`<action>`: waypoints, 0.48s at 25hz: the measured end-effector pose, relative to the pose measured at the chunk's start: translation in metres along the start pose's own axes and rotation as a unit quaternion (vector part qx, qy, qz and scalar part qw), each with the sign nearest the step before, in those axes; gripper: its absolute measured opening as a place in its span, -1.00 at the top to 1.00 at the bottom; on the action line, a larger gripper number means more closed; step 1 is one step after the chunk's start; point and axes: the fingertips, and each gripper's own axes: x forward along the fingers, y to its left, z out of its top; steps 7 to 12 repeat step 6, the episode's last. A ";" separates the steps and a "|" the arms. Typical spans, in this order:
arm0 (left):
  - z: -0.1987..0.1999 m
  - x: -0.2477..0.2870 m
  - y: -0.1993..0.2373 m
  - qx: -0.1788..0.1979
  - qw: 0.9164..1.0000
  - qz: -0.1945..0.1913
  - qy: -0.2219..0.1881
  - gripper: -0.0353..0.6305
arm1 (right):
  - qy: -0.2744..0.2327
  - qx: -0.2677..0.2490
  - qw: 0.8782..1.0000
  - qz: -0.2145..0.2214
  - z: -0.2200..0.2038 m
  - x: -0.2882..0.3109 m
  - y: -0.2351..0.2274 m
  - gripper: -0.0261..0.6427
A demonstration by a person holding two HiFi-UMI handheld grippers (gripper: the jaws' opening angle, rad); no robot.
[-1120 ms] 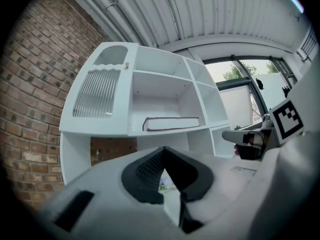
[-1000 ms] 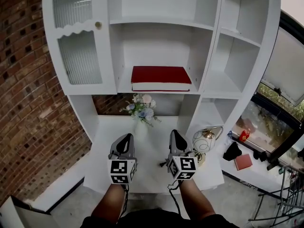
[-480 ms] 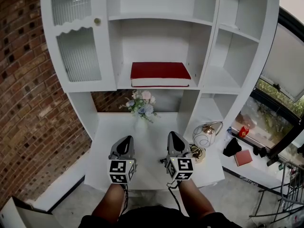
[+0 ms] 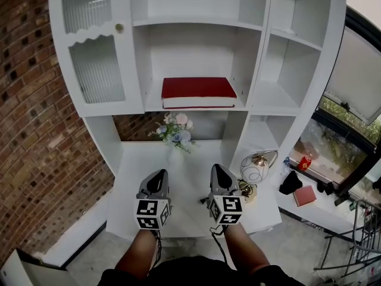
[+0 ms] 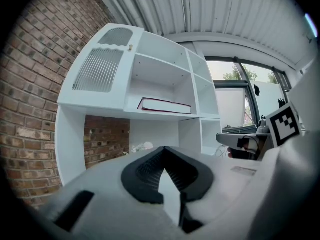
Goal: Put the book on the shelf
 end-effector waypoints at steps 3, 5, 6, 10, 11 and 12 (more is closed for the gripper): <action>0.000 0.000 -0.002 0.001 1.000 -0.002 0.000 0.90 | -0.007 -0.006 1.000 -0.009 0.003 -0.002 -0.001 0.89; 0.000 0.000 -0.003 0.001 1.000 -0.003 0.000 0.90 | -0.009 -0.011 1.000 -0.012 0.005 -0.002 -0.002 0.89; 0.000 0.000 -0.003 0.001 1.000 -0.003 0.001 0.90 | -0.009 -0.013 1.000 -0.013 0.005 -0.003 -0.003 0.89; 0.000 0.000 -0.003 0.001 1.000 -0.003 0.001 0.90 | -0.009 -0.013 1.000 -0.013 0.005 -0.003 -0.003 0.89; 0.000 0.000 -0.003 0.001 1.000 -0.003 0.001 0.90 | -0.009 -0.013 1.000 -0.013 0.005 -0.003 -0.003 0.89; 0.000 0.000 -0.003 0.001 1.000 -0.003 0.001 0.90 | -0.009 -0.013 1.000 -0.013 0.005 -0.003 -0.003 0.89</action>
